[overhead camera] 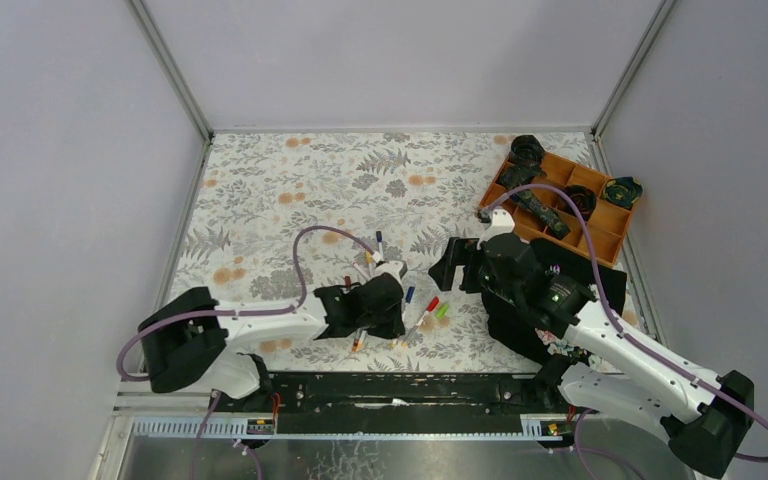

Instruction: Insert the pens into the pen caps

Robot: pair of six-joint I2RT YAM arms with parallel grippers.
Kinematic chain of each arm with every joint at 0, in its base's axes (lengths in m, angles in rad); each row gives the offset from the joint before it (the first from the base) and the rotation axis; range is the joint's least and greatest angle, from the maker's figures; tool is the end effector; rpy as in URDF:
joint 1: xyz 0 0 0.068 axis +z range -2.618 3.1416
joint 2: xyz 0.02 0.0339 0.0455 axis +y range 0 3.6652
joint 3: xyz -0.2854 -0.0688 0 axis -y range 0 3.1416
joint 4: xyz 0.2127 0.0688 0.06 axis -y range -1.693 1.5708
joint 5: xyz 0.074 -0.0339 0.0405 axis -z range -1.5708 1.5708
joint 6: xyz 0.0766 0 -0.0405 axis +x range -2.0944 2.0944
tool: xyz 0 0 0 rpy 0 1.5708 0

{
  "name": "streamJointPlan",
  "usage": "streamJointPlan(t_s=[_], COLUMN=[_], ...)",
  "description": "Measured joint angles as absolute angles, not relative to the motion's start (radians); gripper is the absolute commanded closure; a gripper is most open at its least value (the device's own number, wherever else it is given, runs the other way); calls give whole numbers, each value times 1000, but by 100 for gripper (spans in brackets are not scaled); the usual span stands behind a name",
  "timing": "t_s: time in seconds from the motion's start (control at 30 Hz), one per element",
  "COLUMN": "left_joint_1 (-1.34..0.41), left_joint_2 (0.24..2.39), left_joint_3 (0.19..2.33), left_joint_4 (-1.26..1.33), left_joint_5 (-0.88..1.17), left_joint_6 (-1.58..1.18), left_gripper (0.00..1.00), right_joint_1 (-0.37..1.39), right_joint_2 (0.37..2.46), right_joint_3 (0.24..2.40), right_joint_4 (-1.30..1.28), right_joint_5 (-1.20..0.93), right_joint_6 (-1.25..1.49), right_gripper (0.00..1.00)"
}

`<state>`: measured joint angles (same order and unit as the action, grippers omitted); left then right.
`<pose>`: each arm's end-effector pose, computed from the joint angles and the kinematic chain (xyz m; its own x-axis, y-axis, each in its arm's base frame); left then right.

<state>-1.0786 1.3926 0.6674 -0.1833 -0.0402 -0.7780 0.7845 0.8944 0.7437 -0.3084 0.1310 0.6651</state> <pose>0.1260 -0.2285 0.1795 -0.8753 0.1484 -0.4603 0.3574 0.8396 -0.4090 0.1451 0.1307 0.2970 -0.6279 0.2377 -0.7411 -0.2924 0.8104 0.5077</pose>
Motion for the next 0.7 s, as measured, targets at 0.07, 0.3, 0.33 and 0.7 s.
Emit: streamJointPlan(t_s=[0.07, 0.3, 0.33, 0.7], left_joint_1=[-1094, -1114, -1114, -1117], left_joint_2=[1437, 1531, 1539, 1565], left_joint_3=[710, 764, 767, 820], left_joint_4=[-196, -246, -252, -303], left_joint_5=[-57, -90, -92, -145], left_joint_6=[-782, -802, -804, -827], left_gripper=[96, 85, 84, 68], right_joint_1=[785, 785, 785, 785], right_joint_2=[885, 878, 878, 854], right_joint_3=[730, 718, 716, 670], right_joint_4=[-310, -311, -311, -324], right_joint_5=[140, 143, 145, 166], right_joint_6=[668, 672, 672, 674], right_gripper=[10, 10, 10, 12])
